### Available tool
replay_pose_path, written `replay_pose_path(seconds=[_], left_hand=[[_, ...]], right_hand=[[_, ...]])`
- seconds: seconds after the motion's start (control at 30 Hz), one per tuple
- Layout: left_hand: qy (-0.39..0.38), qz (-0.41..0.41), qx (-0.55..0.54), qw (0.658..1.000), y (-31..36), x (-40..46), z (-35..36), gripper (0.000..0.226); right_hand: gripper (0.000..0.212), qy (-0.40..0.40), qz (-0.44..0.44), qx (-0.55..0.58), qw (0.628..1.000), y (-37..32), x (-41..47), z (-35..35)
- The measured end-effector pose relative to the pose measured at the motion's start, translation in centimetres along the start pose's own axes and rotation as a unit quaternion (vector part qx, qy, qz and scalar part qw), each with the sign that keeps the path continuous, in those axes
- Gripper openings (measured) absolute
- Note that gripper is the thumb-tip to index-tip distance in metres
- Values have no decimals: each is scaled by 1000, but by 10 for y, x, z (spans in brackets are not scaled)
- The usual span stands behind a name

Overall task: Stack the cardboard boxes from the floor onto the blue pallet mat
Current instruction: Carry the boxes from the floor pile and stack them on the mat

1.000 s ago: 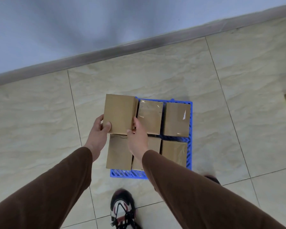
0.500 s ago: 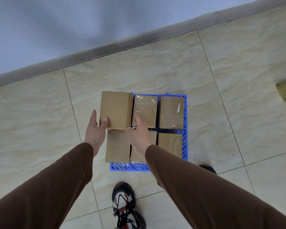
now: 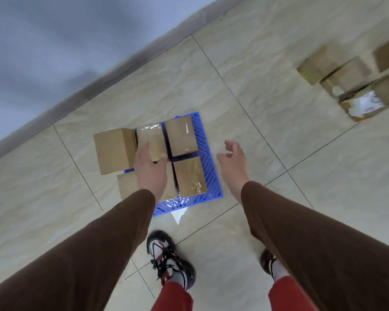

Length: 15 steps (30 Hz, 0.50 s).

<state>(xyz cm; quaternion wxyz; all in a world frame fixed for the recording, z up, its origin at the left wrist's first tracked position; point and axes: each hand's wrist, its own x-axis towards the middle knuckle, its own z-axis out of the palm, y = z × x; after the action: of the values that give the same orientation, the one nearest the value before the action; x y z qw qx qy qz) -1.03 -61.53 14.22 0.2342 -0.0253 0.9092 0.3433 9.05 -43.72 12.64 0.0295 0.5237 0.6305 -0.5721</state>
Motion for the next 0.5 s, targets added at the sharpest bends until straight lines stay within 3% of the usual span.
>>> replay_pose_path(seconds=[0.1, 0.5], left_hand=[[-31, 0, -37, 999, 55, -32, 53, 62], [-119, -9, 14, 993, 216, -137, 238, 66]], right_hand=[[41, 34, 0, 3, 999, 16, 6, -68], [37, 88, 24, 3, 996, 47, 49, -349]])
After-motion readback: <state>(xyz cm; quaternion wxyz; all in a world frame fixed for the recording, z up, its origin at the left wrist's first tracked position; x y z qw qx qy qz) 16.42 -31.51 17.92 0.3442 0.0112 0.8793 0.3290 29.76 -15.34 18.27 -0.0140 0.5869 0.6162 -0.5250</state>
